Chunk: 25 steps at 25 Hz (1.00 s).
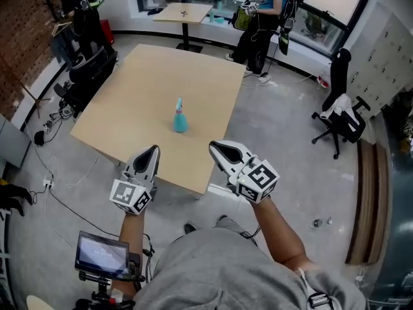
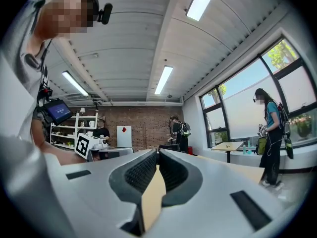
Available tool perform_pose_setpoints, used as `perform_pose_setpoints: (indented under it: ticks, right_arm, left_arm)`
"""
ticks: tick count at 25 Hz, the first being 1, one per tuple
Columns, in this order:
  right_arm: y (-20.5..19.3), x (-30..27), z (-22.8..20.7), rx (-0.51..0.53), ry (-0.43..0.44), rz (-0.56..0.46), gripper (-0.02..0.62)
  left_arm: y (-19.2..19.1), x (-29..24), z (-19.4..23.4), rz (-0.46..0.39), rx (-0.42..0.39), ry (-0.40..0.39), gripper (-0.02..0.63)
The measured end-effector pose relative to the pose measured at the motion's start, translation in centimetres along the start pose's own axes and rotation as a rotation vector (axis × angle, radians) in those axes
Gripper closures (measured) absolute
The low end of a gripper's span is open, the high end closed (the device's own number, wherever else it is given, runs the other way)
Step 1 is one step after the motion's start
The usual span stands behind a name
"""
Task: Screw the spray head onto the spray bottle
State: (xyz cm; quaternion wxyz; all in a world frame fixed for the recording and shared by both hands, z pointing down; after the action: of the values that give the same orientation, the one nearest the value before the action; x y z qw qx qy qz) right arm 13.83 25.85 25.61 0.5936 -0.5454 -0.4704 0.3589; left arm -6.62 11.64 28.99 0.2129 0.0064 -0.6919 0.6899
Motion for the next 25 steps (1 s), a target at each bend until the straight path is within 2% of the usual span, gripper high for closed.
perform_pose_setpoints:
  ticks: [7,11,16,20,25]
  right_arm:
    - [-0.8,-4.6,-5.9,-0.028,0.026,0.013,0.589]
    - [-2.0,-8.3,-10.1,-0.058,0.067,0.029,0.588]
    - [-3.7,-14.2,-15.2,-0.090,0.154,0.065,0.589]
    - [-5.3,-17.1,-19.5,-0.099,0.237,0.096,0.588]
    - [-7.8,-20.5,-23.4,-0.085,0.338,0.169,0.588]
  left_arm:
    - [-2.0,-5.2,3.8,0.017,0.013,0.025,0.601]
    - [-3.4,-8.6,7.2,0.025,0.022,0.077,0.601]
    - [-5.9,-13.5,12.2,0.026,0.032,0.119,0.601]
    - [-9.0,-16.6,14.2,0.044,0.042,0.142,0.601]
    - [-13.9,-18.4,16.3,0.074,0.124,0.171,0.601]
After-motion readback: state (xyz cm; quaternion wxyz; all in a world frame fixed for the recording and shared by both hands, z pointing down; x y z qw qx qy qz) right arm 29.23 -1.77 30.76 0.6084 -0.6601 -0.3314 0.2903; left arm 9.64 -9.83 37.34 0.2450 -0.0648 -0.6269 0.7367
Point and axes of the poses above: the fingertips, and each gripper's own axes: x backward along the fingers, z to its left, y out of its top, the point moved 7 cm from there along x, backward along the fingers, and after that the axes turned 11 degrees about -z, right-handed, at the moved point
